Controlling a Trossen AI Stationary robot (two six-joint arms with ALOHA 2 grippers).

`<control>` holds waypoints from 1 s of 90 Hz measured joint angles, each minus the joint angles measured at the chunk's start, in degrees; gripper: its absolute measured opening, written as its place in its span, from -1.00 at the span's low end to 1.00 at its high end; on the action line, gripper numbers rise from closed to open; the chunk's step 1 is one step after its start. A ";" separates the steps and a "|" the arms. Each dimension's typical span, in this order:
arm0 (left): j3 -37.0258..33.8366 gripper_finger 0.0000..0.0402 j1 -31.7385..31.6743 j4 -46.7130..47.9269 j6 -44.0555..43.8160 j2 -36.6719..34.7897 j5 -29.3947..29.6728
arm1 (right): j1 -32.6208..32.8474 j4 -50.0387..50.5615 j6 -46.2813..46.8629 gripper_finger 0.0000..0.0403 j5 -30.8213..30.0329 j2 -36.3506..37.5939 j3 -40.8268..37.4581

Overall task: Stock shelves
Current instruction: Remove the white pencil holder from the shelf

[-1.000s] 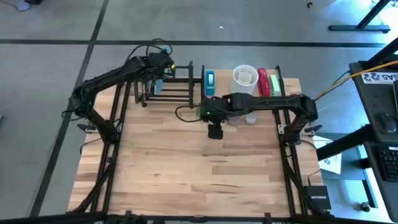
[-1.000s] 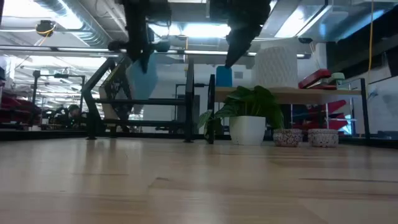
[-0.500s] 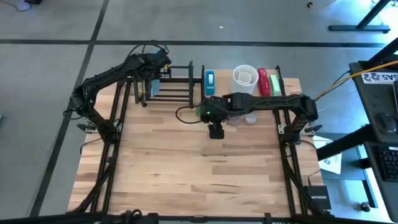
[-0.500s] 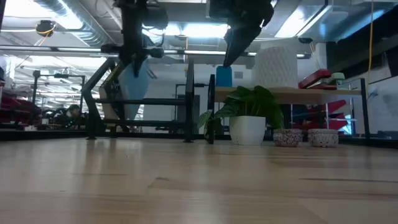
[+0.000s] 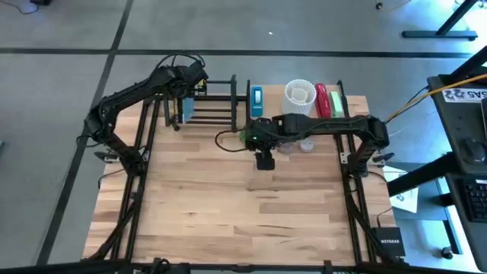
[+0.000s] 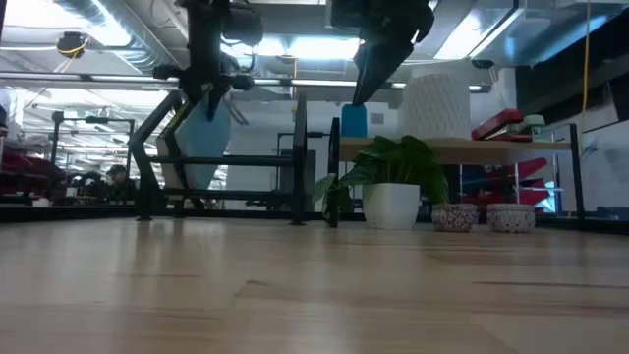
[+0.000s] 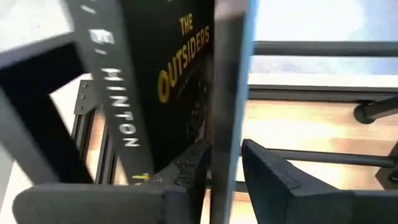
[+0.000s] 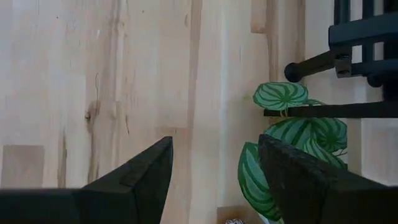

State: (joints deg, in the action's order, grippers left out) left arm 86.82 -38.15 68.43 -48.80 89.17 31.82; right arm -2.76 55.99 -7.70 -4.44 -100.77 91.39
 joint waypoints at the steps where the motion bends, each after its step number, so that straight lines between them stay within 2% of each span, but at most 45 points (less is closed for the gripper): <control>1: 0.06 -0.55 0.00 -0.01 0.12 -0.06 0.09 | 0.00 -0.01 0.00 0.09 0.01 0.00 0.00; 19: 0.27 -0.47 0.03 -0.02 2.17 -1.88 2.22 | 0.00 -0.76 -0.06 0.09 0.61 0.00 0.02; 42: 0.29 -0.47 1.75 -0.03 4.51 -5.32 7.47 | 0.00 -2.01 -0.07 0.09 0.86 0.00 0.04; 90: 0.29 -0.47 2.69 -0.03 7.52 -10.24 13.60 | 0.00 -3.70 -0.07 0.09 2.09 0.00 0.04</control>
State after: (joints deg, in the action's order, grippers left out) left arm 87.11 -35.46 68.40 -41.29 78.93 45.42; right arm -2.76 52.29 -7.77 -2.35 -100.77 91.44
